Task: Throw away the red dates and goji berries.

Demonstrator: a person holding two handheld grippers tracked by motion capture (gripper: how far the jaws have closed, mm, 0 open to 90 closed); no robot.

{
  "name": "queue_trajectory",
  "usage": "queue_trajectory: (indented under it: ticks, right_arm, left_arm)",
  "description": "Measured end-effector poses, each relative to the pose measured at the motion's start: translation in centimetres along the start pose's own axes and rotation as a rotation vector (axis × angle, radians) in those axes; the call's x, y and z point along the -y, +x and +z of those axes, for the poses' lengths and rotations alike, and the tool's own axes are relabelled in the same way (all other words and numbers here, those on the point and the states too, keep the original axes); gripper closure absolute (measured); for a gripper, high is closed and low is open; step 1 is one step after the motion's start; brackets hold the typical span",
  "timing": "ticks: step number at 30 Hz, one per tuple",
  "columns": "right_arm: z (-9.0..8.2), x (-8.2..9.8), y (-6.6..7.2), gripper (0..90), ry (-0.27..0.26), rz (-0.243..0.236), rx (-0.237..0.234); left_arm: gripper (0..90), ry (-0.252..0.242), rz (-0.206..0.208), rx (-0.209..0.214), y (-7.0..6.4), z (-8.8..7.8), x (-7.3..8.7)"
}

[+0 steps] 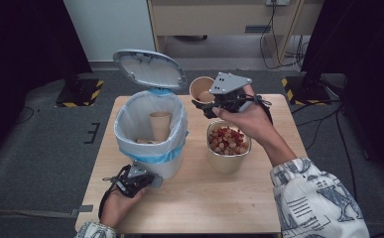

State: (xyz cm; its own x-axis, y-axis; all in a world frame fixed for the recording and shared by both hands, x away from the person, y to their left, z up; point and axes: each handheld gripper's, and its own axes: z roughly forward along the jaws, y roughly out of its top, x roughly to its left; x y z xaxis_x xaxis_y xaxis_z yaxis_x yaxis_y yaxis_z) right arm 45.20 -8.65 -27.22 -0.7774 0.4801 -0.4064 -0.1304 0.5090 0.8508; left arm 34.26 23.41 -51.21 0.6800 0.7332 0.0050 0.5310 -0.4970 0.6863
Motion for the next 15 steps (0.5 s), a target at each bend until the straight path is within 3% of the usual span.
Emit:
queue_trajectory:
  ticks: [15]
  right_arm:
    - [0.94, -0.88, 0.70, 27.5, -0.023, 0.027, -0.034]
  left_arm:
    - [89.9, 0.001, 0.000, 0.001, 0.00, -0.01, 0.00]
